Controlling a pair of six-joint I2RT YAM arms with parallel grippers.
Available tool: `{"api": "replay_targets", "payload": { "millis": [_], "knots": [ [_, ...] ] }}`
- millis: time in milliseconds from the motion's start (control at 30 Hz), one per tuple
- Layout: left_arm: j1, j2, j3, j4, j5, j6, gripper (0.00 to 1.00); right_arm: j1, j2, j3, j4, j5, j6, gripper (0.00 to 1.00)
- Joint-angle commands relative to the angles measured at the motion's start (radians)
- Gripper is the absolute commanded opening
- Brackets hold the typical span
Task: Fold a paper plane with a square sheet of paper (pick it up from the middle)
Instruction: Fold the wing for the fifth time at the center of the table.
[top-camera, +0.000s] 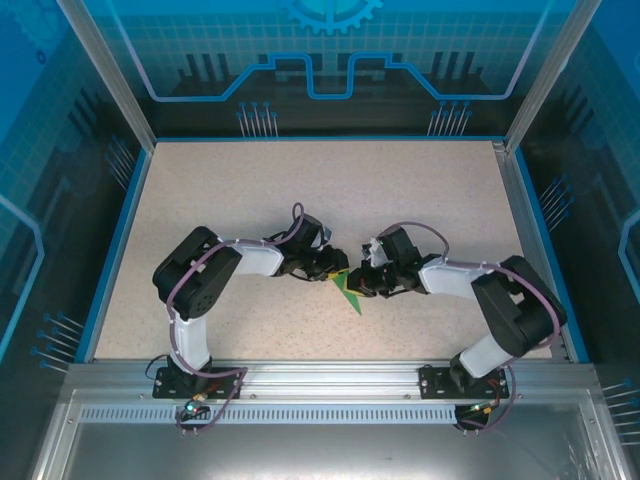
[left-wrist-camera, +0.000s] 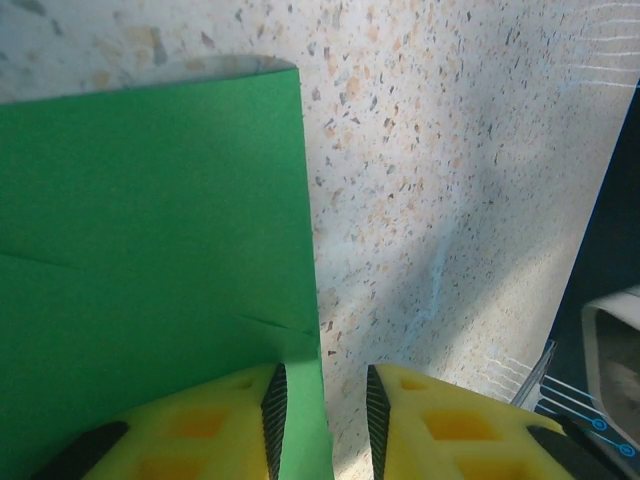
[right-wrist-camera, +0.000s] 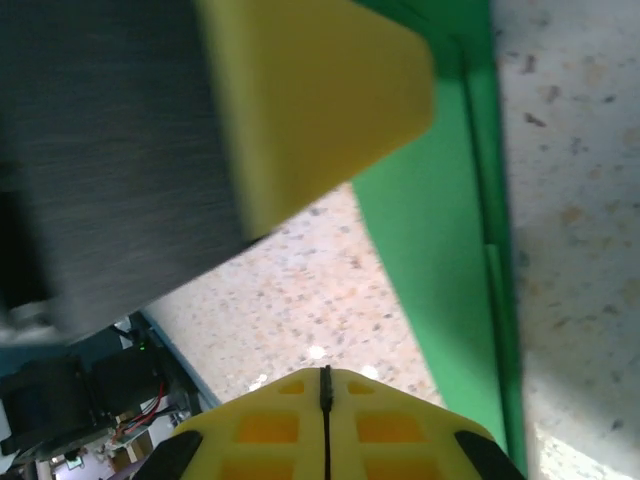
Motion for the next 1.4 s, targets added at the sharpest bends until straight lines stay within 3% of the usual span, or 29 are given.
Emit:
{"api": "replay_targets", "payload": {
  "millis": [0,200,500,767,967,1200,1367],
  "knots": [
    [0.010,0.084,-0.019,-0.093,-0.057,0.009,0.31,0.009,0.062,0.016,0.004,-0.004,0.008,0.05],
    [0.010,0.084,-0.022,-0.089,-0.066,-0.006,0.31,0.011,0.095,-0.100,-0.028,-0.013,-0.036,0.04],
    [0.010,0.082,-0.017,-0.115,-0.076,0.001,0.31,0.014,-0.107,-0.222,-0.216,-0.002,-0.141,0.05],
    [0.011,0.080,-0.014,-0.115,-0.064,0.001,0.31,0.020,-0.222,-0.109,-0.225,-0.019,-0.084,0.07],
    [0.010,0.080,-0.010,-0.113,-0.060,0.002,0.31,0.031,-0.140,-0.008,-0.154,0.020,-0.025,0.08],
    [0.009,0.076,-0.003,-0.118,-0.054,0.005,0.32,0.022,0.060,0.036,0.014,0.012,0.030,0.04],
    [0.008,0.077,0.011,-0.133,-0.059,0.007,0.32,0.019,0.118,0.042,-0.105,0.104,-0.036,0.02]
  ]
}}
